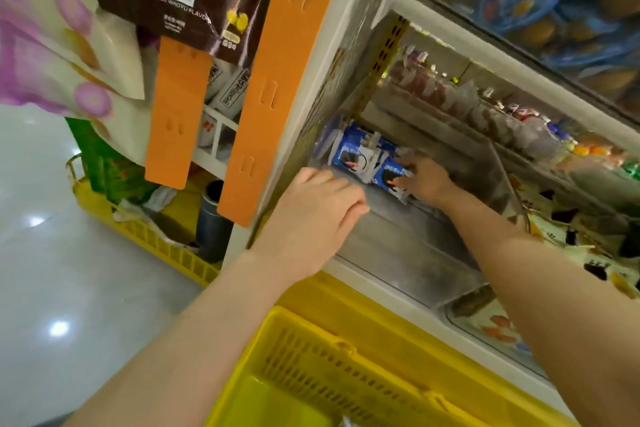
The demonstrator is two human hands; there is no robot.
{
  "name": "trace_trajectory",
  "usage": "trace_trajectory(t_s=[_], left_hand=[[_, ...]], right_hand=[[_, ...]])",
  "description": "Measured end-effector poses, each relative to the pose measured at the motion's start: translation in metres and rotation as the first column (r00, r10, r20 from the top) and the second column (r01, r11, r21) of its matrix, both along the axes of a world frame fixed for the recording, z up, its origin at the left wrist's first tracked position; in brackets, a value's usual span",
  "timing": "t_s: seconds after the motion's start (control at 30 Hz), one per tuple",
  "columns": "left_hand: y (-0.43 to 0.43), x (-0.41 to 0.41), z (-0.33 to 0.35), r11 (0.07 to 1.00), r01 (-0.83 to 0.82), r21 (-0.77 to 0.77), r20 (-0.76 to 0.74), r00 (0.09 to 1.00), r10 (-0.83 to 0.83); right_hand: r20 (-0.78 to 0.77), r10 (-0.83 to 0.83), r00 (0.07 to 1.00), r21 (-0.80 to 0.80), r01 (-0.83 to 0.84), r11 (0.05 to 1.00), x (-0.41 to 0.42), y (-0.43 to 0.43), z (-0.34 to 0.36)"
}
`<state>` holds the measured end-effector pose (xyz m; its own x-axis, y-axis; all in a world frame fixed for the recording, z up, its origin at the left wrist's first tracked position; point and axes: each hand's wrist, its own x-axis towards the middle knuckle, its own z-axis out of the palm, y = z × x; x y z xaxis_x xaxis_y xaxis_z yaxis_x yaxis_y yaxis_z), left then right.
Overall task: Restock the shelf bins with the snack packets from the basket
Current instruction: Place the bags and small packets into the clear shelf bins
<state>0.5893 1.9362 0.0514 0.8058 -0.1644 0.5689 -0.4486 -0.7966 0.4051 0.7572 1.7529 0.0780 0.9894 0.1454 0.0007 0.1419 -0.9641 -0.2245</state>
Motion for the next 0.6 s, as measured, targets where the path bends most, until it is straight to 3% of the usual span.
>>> trace_trajectory(t_s=[0.3,0.43,0.6], left_hand=[[0.003,0.002,0.000,1.000,0.001,0.002,0.007,1.000,-0.001],[0.003,0.001,0.000,1.000,-0.002,0.005,-0.008,1.000,0.002],[-0.004,-0.006,0.003,0.999,-0.033,-0.001,-0.051,0.998,0.033]], right_hand=[[0.090,0.054,0.994,-0.160,-0.040,0.986,0.019,0.008,-0.011],[0.097,0.035,0.995,-0.079,-0.027,0.997,0.007,0.014,-0.002],[0.266,0.119,0.957,0.123,-0.156,0.980,-0.056,0.023,0.020]])
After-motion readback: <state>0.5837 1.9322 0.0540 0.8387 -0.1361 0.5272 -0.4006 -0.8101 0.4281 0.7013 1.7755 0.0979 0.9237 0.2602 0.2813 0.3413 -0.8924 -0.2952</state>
